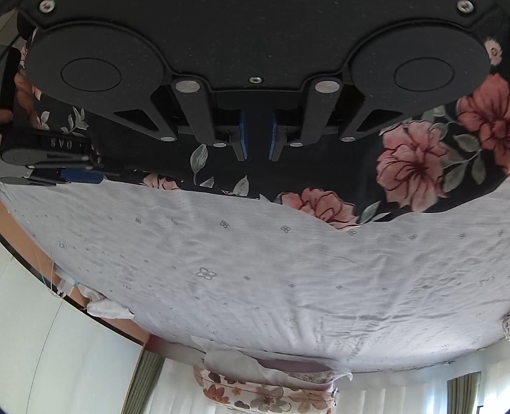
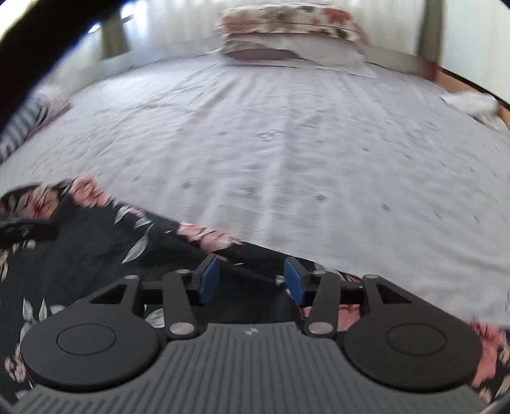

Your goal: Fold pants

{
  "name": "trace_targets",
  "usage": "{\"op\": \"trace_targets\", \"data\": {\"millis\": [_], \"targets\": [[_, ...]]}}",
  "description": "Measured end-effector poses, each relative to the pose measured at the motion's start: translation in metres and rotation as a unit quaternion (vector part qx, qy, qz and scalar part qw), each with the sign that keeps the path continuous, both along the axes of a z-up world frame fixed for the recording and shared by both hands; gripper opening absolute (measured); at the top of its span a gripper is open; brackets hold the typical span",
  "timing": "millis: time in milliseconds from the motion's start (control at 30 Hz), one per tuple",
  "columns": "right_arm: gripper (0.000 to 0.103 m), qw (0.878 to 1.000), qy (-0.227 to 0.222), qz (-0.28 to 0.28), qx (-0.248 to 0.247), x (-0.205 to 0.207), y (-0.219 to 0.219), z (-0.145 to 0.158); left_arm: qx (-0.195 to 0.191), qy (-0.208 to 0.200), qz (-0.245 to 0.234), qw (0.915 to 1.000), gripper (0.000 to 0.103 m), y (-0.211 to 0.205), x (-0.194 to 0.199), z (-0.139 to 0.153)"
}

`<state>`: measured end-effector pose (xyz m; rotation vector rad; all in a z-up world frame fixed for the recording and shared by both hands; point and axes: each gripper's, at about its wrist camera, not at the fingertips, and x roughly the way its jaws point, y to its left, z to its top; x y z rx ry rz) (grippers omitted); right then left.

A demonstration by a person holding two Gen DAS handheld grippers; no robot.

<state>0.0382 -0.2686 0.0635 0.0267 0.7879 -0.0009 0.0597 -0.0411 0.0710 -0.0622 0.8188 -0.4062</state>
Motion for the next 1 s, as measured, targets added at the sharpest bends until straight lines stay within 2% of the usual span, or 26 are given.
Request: {"op": "trace_targets", "data": {"millis": [100,167,233,300,467,600,700,833,933,1000], "targets": [[0.070,0.998,0.031,0.055,-0.002,0.018,0.020,-0.012,-0.004,0.033,-0.006,0.9994,0.013,-0.007,0.022,-0.014],[0.070,0.997,0.037,0.063,-0.006,0.020,0.027,-0.016,-0.009,0.054,-0.009,0.9985,0.013,-0.013,0.034,-0.026],[0.071,0.996,0.038,0.074,-0.034,0.023,0.039,-0.025,-0.008,0.067,-0.019,0.9976,0.013,-0.020,0.044,-0.037],[0.072,0.996,0.027,0.066,-0.053,0.026,0.046,-0.034,0.002,0.053,-0.029,0.9982,0.013,-0.030,0.048,-0.041],[0.071,0.999,0.021,0.025,-0.024,0.047,0.033,-0.040,0.014,0.030,-0.039,0.9987,0.013,-0.050,0.063,-0.043],[0.071,0.999,0.010,0.013,-0.037,0.060,0.033,-0.043,0.013,0.016,-0.018,0.9996,0.012,-0.056,0.082,-0.047],[0.071,1.000,-0.007,-0.013,-0.020,0.068,0.026,-0.041,0.018,0.011,0.006,0.9998,0.009,-0.056,0.098,-0.049],[0.069,0.997,-0.041,-0.068,-0.004,0.056,0.014,-0.029,-0.016,0.017,0.036,0.9991,0.011,-0.030,0.104,-0.031],[0.069,0.997,-0.042,-0.061,0.028,0.032,0.003,-0.019,-0.022,-0.002,0.049,0.9986,0.013,0.003,0.086,-0.015],[0.069,0.998,-0.029,-0.052,0.028,0.015,0.001,-0.016,-0.011,-0.010,0.058,0.9982,0.014,0.025,0.074,-0.010]]}}
